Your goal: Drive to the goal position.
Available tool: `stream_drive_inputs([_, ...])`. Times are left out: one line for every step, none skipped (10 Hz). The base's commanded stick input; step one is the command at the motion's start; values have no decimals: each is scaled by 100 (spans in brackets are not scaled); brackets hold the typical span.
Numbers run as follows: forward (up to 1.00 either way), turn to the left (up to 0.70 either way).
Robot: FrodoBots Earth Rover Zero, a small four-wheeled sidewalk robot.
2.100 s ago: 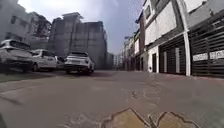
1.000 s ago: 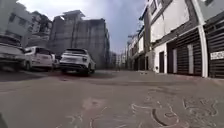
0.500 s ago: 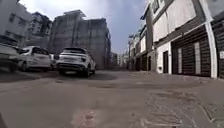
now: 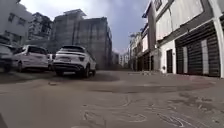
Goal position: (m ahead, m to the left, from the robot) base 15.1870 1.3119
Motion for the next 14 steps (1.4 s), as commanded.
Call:
stream_drive_inputs([100,6])
stream_drive_inputs([100,6])
stream_drive_inputs([100,6])
stream_drive_inputs([100,6])
stream_drive_inputs([100,6])
stream_drive_inputs([100,6])
stream_drive_inputs([100,6])
stream_drive_inputs([100,6])
stream_drive_inputs([100,6])
stream_drive_inputs([100,6])
stream_drive_inputs([100,6])
stream_drive_inputs([100,6])
stream_drive_inputs([100,6])
stream_drive_inputs([100,6])
